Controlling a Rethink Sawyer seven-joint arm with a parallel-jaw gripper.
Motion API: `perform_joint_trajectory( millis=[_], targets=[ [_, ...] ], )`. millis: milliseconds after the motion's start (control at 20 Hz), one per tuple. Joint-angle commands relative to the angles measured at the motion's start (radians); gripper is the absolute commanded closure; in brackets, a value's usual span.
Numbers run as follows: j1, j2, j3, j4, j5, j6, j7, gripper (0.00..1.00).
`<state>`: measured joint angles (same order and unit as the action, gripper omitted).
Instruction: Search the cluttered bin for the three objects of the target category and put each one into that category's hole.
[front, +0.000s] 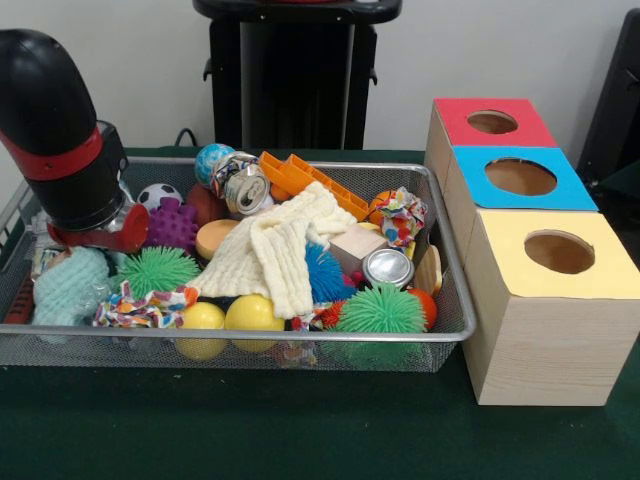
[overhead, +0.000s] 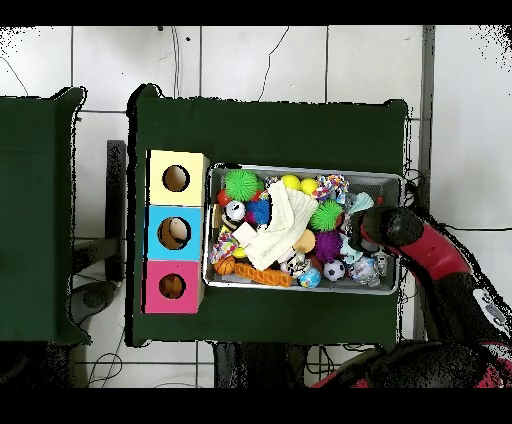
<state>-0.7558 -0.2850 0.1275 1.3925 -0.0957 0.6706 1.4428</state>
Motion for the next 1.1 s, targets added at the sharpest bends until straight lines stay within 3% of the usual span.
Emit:
perform_joint_trajectory(
  millis=[50,200,400,450,850,1100],
  targets=[
    [-0.001,0.093,-0.055,0.081,-0.050,-0.281,0.231,0.00],
    [0.014,0.038,-0.077,0.136,-0.054,-0.306,0.249,0.00],
    [0.022,0.017,-0.083,0.167,-0.063,-0.383,0.234,0.00],
    [0.023,0.015,-0.086,0.174,-0.050,-0.397,0.219,1.00],
    [0.048,-0.003,-0.115,0.205,-0.010,-0.412,0.234,1.00],
    [0.040,-0.056,-0.111,0.277,0.000,-0.453,0.241,1.00]
  ],
)
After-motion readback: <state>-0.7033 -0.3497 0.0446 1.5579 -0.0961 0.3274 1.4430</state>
